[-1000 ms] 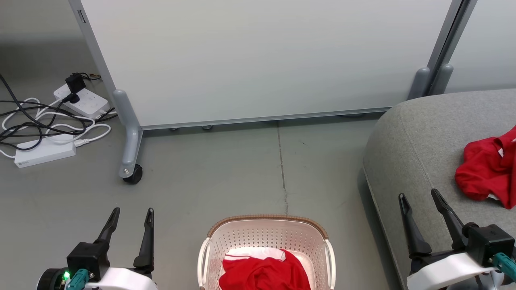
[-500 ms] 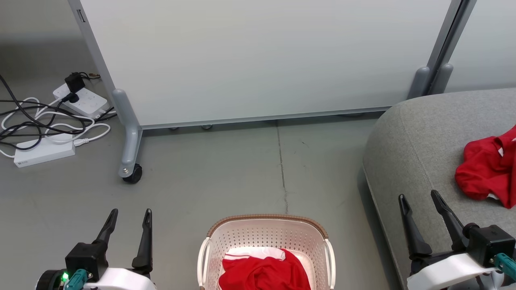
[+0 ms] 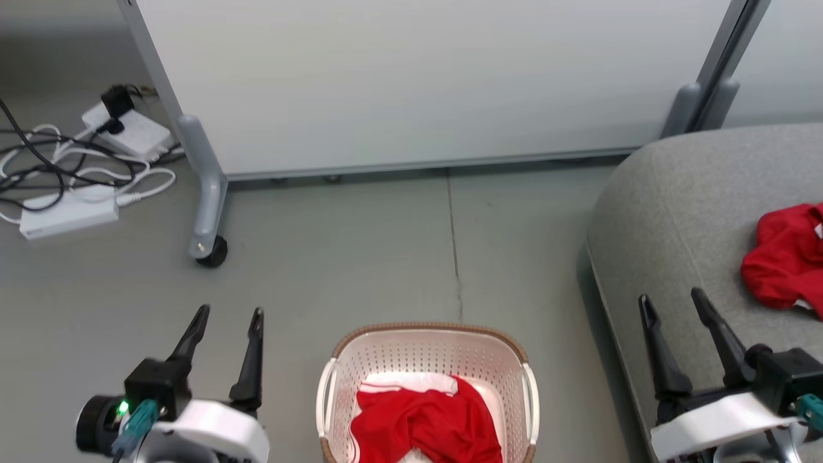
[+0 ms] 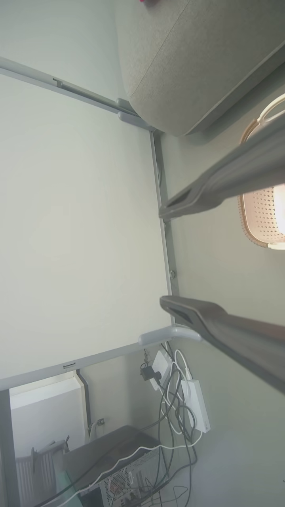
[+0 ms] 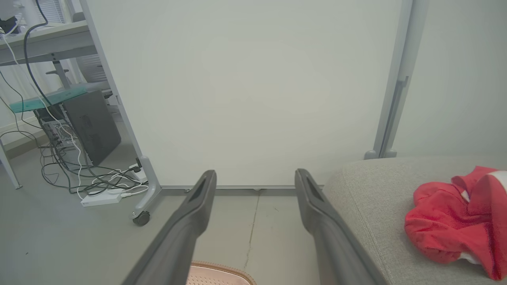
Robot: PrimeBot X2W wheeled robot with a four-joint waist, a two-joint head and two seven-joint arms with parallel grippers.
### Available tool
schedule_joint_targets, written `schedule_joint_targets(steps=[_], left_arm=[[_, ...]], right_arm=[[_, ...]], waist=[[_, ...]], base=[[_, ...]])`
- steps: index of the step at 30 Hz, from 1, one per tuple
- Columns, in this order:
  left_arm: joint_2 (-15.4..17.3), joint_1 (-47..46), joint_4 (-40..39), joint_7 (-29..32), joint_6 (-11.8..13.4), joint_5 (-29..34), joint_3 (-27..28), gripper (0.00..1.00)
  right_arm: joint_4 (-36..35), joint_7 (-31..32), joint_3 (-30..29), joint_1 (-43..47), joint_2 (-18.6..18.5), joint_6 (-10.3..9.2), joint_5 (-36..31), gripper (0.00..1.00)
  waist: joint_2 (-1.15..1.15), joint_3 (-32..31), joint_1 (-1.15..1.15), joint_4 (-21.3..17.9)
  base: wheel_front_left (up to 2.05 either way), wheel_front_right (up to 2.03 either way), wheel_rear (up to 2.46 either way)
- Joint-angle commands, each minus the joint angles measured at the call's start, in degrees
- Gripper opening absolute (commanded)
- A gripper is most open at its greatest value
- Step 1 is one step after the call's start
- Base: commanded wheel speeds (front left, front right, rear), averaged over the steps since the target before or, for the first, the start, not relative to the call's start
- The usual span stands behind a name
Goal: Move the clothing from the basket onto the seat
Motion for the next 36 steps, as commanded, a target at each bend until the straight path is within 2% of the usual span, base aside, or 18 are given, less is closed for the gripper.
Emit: schedule_joint_targets(steps=[1,10,11,19,24,27,36], left_arm=[[-0.5,-2.8,1.0,0.5,-1.0,0.6,-0.8,1.0],[-4.5,-15.3,11.1,1.7,-7.7,2.2,-5.5,1.0],[-4.5,-15.3,11.1,1.7,-7.7,2.2,-5.5,1.0],[-8.3,-25.8,22.9,1.7,-12.6,3.8,-8.8,1.0],[-10.3,-32.6,32.4,4.6,-16.7,5.9,-12.6,1.0],[-10.8,-36.1,36.8,7.2,-18.3,7.7,-15.0,1.0],[-11.8,-45.8,49.8,14.9,-21.3,11.7,-19.8,1.0]], right_arm=[[-0.8,0.2,0.1,-1.6,-0.2,0.01,0.1,1.0],[-2.9,-1.7,0.8,-8.4,-0.2,0.01,0.8,1.0],[-2.9,-1.7,0.8,-8.4,-0.2,0.01,0.8,1.0],[-2.2,-4.8,1.7,-15.9,-0.2,0.01,2.9,1.0],[-1.5,-7.1,3.1,-20.0,-0.2,0.01,3.9,1.0],[-1.7,-8.1,3.3,-21.3,-0.2,0.01,4.2,1.0],[-2.4,-10.3,5.7,-24.9,-0.2,0.0,6.0,1.0]], waist=[[0.0,3.0,0.0,-0.4],[0.0,16.2,0.0,-3.4],[0.0,16.2,0.0,-3.4],[0.0,28.3,0.0,-7.6],[0.0,36.7,0.0,-11.4],[0.0,40.5,0.0,-13.0],[0.0,50.2,0.0,-18.6]], base=[[0.0,0.0,0.0],[0.0,0.0,0.0],[0.0,0.0,0.0],[0.0,0.0,0.0],[0.0,0.0,0.0],[0.0,0.0,0.0],[0.0,0.0,0.0]])
